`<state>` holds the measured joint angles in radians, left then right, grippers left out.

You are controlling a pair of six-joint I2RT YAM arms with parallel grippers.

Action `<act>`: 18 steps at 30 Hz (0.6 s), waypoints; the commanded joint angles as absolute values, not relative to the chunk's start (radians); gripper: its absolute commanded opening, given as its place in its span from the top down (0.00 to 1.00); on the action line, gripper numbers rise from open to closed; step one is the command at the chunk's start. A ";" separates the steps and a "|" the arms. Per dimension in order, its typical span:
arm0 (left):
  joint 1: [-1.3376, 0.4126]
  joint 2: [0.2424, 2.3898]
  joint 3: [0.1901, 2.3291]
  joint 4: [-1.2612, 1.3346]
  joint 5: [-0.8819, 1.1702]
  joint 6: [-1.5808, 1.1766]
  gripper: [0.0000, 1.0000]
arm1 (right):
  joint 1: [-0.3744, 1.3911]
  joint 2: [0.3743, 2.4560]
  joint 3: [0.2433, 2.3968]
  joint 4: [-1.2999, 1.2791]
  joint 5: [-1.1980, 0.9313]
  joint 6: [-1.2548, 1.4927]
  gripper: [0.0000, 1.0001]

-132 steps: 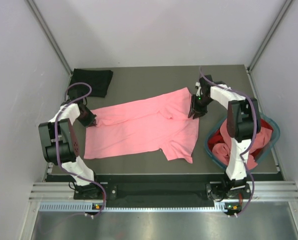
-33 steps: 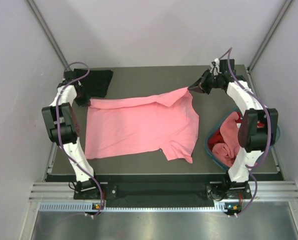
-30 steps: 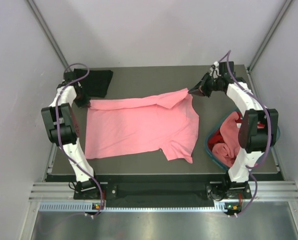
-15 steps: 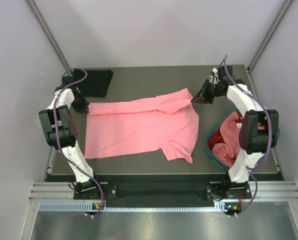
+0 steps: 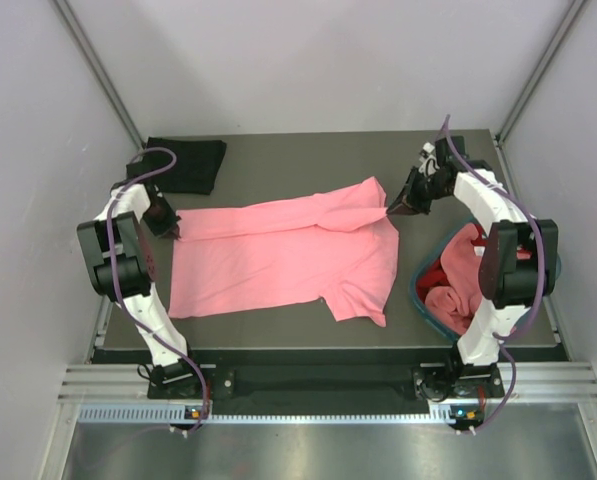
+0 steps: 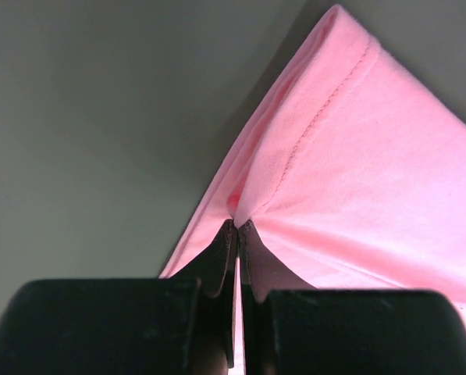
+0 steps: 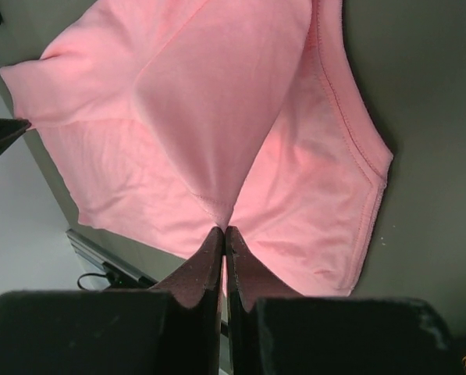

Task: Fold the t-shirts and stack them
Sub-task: Fold the tshirt

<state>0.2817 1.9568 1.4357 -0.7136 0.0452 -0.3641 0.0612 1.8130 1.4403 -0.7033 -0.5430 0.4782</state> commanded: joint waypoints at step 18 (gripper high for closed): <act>0.296 1.910 1.411 -0.690 0.008 -0.356 1.00 | 0.066 1.767 1.391 -0.716 -0.519 0.436 1.00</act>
